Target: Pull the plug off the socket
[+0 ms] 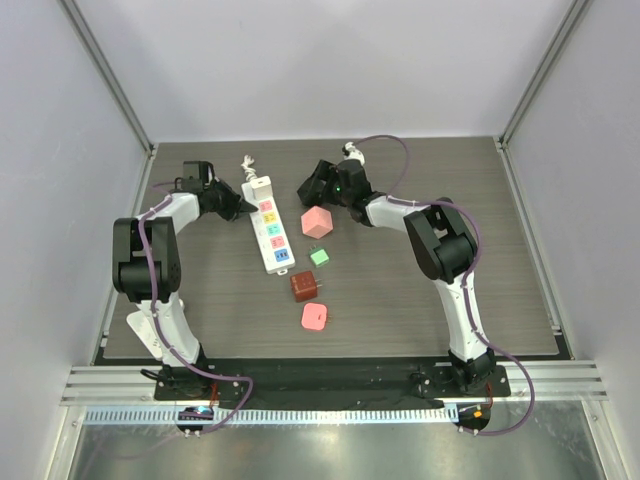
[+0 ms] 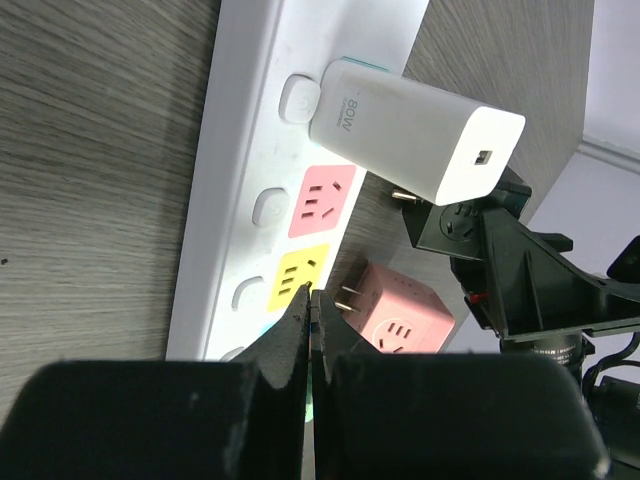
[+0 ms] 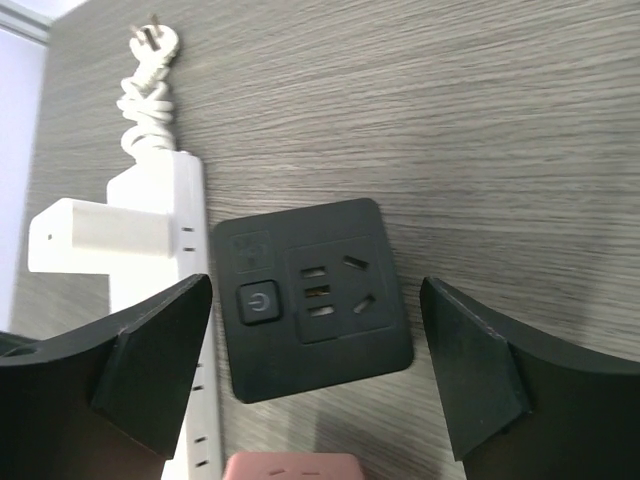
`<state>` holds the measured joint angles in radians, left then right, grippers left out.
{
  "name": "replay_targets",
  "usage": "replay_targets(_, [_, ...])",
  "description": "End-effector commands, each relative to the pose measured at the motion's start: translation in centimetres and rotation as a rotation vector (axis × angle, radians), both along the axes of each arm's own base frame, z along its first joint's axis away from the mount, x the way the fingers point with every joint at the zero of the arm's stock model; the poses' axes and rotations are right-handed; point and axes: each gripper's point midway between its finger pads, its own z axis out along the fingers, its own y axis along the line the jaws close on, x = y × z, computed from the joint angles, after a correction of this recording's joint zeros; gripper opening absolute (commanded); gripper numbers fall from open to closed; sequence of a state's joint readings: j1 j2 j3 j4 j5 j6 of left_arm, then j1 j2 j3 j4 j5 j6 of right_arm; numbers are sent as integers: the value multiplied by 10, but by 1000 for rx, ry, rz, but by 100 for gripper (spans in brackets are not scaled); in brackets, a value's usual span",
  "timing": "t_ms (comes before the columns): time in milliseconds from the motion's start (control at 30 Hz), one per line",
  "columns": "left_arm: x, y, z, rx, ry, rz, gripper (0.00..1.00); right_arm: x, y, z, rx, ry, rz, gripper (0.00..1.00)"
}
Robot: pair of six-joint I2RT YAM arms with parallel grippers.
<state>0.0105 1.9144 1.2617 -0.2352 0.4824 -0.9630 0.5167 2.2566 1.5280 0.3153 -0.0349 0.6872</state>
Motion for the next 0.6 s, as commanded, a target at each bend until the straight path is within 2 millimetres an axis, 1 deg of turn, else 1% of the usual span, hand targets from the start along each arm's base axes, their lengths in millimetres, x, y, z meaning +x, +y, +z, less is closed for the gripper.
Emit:
replay_targets(0, [2,-5,3,-27,-19,-15,0,16,-8,49,-32,-121,-37,91])
replay_targets(33, [2,-5,2,-28,-18,-14,0,16,-11,50,-47,-122,-43,93])
replay_targets(67, [2,-5,3,-29,-19,-13,0,18,-14,55,-68,-140,-51,93])
replay_targets(167, [2,-6,2,-40,-19,-14,0,19,-24,61,-135,-162,-88,100])
replay_targets(200, [2,-6,2,-46,-16,-10,0,18,-28,69,-166,-185,-90,100])
replay_targets(233, [3,-8,3,-54,-21,-14,0,17,-31,68,-193,-185,-95,100])
replay_targets(300, [2,-9,3,-65,-21,-11,0,17,-35,74,-230,-203,-117,100])
replay_targets(333, [2,-9,2,-72,-20,-6,0,17,-39,81,-252,-221,-124,100])
replay_targets(400, [2,-10,2,-77,-21,-7,0,15,-40,88,-273,-239,-136,100])
replay_targets(433, [2,-10,2,-80,-20,-3,0,14,-39,96,-282,-260,-130,100])
replay_targets(567, [2,-13,5,-100,-22,-6,0,11,-28,116,-300,-308,-114,100])
